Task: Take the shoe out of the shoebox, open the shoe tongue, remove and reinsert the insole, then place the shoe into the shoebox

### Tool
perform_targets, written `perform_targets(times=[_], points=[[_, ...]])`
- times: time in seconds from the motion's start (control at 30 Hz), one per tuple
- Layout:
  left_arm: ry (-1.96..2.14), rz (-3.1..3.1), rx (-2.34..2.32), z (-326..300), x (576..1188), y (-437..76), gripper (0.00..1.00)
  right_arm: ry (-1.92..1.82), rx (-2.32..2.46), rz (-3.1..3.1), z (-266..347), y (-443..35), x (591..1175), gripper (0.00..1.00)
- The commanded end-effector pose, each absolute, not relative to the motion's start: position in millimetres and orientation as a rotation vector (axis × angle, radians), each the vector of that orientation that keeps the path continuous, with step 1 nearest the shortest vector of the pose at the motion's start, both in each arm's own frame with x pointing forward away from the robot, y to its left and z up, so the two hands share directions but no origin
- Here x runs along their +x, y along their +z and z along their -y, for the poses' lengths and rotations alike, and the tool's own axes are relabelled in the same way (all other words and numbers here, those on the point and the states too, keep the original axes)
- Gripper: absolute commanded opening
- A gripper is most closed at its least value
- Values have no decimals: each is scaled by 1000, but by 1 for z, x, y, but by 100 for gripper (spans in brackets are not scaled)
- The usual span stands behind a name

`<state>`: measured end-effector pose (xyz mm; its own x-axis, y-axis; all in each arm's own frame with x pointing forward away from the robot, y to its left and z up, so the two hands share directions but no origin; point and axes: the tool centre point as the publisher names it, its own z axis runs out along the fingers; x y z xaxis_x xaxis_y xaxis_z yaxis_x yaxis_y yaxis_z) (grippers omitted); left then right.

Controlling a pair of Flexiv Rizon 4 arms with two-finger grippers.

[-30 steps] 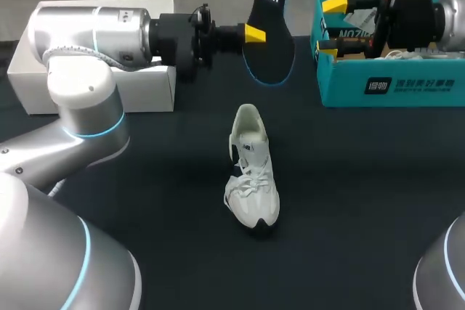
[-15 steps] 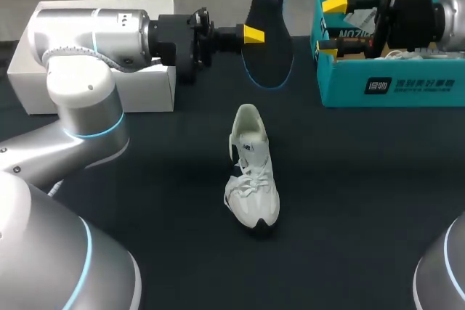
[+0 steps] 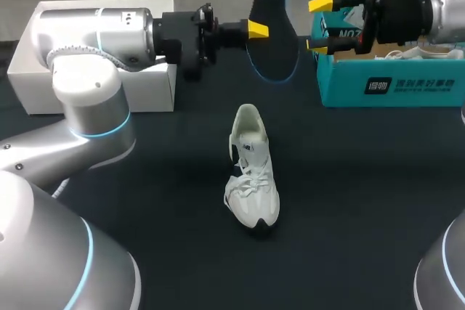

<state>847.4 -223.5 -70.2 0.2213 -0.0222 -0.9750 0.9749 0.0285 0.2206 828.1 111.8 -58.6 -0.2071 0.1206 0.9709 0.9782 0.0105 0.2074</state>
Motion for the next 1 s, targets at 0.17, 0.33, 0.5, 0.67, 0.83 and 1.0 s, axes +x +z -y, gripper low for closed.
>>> perform_targets(times=[0.17,0.33,0.5,0.67,0.83,1.0], points=[[-1050,-1044,1252,239,857,-72,0,-1286,-1184,1471,-127,-60,833,100],[-1051,-1041,1261,247,858,-72,0,-1269,-1185,1476,-133,-60,833,94],[-1051,-1042,1247,250,861,-71,0,-1257,-1186,1475,-136,-63,833,68],[-1065,-1041,1235,252,860,-68,0,-1254,-1181,1463,-138,-67,833,62],[-1066,-1036,1235,253,860,-69,0,-1258,-1181,1461,-139,-67,834,43],[-1065,-1036,1234,251,860,-69,0,-1258,-1184,1459,-138,-67,835,40]])
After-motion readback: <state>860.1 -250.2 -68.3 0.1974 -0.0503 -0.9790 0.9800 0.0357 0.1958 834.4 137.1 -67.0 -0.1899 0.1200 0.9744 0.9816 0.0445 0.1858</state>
